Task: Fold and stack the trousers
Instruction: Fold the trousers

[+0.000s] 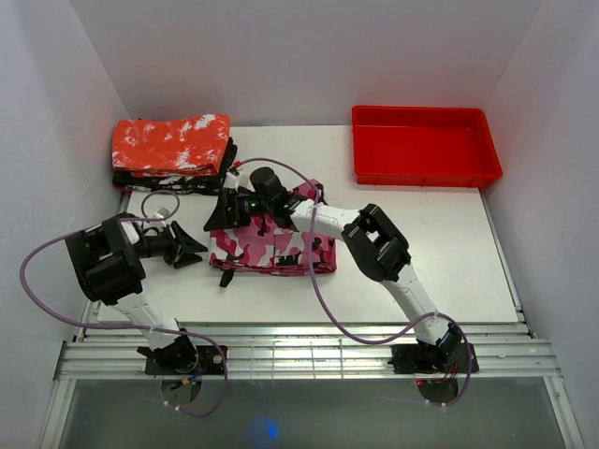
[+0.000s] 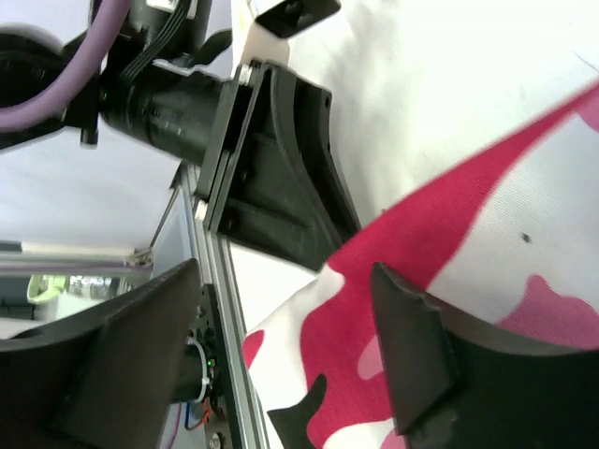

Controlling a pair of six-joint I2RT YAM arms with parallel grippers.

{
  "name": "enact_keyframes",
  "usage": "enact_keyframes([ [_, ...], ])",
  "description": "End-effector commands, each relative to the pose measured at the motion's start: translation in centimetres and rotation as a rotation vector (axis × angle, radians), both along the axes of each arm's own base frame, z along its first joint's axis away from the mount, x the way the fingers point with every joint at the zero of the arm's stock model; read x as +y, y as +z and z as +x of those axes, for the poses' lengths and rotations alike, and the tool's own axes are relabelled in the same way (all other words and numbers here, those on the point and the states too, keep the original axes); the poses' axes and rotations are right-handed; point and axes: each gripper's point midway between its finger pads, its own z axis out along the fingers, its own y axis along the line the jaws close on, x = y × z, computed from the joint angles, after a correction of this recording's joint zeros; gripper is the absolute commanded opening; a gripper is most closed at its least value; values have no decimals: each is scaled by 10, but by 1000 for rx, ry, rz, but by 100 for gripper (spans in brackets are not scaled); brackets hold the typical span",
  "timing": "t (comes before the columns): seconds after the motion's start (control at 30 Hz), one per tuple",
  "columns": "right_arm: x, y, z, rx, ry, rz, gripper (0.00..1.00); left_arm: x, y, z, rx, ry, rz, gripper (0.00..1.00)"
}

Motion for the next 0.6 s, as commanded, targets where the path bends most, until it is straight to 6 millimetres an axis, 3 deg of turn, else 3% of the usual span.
enact_keyframes([
  [0.0, 3, 76, -3, -135, 67, 164, 87, 43, 0, -5, -32, -15, 211, 57],
  [0.07, -7, 90, -2, -164, 98, 183, 94, 55, 11, -7, -42, 0, 237, 57],
  [0.1, -14, 109, -4, -191, 108, 206, 96, 65, 20, -1, -85, -7, 277, 57],
  [0.17, -38, 117, 4, -219, 134, 212, 96, 79, 40, 5, -149, 12, 308, 56],
  [0.2, -52, 137, 2, -241, 140, 223, 96, 74, 66, 13, -255, -1, 285, 56],
  [0.23, -66, 142, 6, -254, 145, 220, 96, 76, 91, 25, -381, -46, 306, 56],
  [0.27, -87, 145, 17, -287, 150, 216, 96, 67, 110, 26, -449, -73, 269, 55],
  [0.33, -121, 141, 18, -256, 143, 156, 94, 41, 153, 32, -631, -169, 206, 56],
  [0.37, -145, 138, 29, -265, 143, 140, 93, 29, 160, 34, -659, -207, 201, 57],
  [0.47, -196, 118, 26, -156, 131, 91, 84, -25, 169, 32, -719, -366, 174, 57],
  [0.5, -208, 120, 21, -157, 127, 91, 80, -37, 167, 30, -716, -382, 159, 57],
  [0.53, -220, 98, 12, -96, 124, 63, 79, -55, 164, 27, -716, -417, 137, 57],
  [0.57, -231, 93, 9, -81, 121, 60, 77, -63, 153, 27, -681, -400, 115, 57],
])
